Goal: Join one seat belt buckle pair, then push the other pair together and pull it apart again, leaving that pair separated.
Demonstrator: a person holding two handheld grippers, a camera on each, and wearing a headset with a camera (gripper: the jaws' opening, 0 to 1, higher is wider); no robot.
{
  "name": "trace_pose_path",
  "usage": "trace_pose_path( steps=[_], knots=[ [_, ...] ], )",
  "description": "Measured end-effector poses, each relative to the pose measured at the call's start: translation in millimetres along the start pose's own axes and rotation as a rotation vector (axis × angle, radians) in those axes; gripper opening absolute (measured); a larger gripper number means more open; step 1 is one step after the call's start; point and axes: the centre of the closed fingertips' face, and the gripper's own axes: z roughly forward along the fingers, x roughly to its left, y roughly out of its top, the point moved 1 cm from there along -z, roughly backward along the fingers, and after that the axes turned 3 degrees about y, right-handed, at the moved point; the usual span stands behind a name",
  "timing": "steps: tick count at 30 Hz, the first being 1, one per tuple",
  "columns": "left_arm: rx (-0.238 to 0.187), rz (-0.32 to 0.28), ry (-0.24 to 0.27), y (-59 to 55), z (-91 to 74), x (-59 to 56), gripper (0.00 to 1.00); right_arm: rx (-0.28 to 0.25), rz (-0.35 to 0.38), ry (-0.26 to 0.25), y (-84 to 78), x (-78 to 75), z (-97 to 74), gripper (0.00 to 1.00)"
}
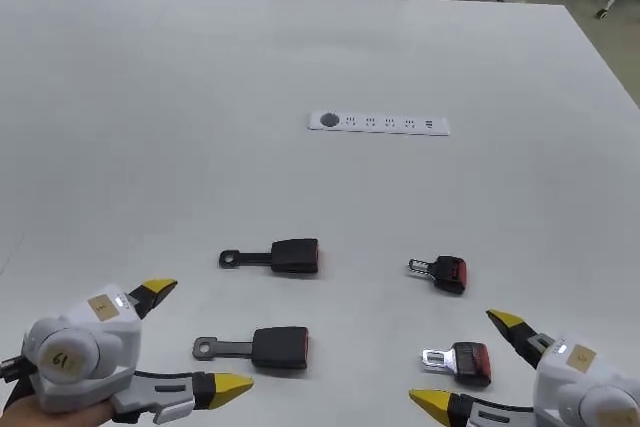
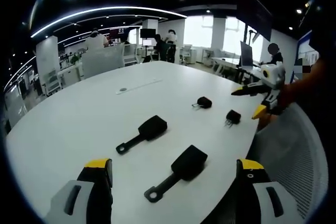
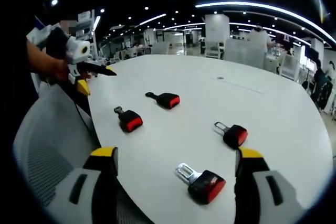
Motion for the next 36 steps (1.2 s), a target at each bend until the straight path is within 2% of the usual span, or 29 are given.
trace_pose_path(
  steps=[7,21,31,36],
  knots=[
    [-0.012,-0.014,-0.001,2.8,1.1,-0.9,1.00,0.001,-0.001,0.005,-0.8,0.9,-0.7,0.94],
    [-0.005,-0.022,-0.001,-0.9,0.9,-3.8,1.00,0.009,0.002,0.022,-4.5,5.8,-1.6,0.93],
    [0.000,-0.022,-0.006,-0.9,5.0,-2.7,0.99,0.013,0.004,0.028,-4.0,3.7,1.2,0.92],
    [0.010,-0.009,-0.018,-4.7,7.4,-4.0,0.99,0.020,0.008,0.046,-6.3,3.7,3.3,0.92]
  ],
)
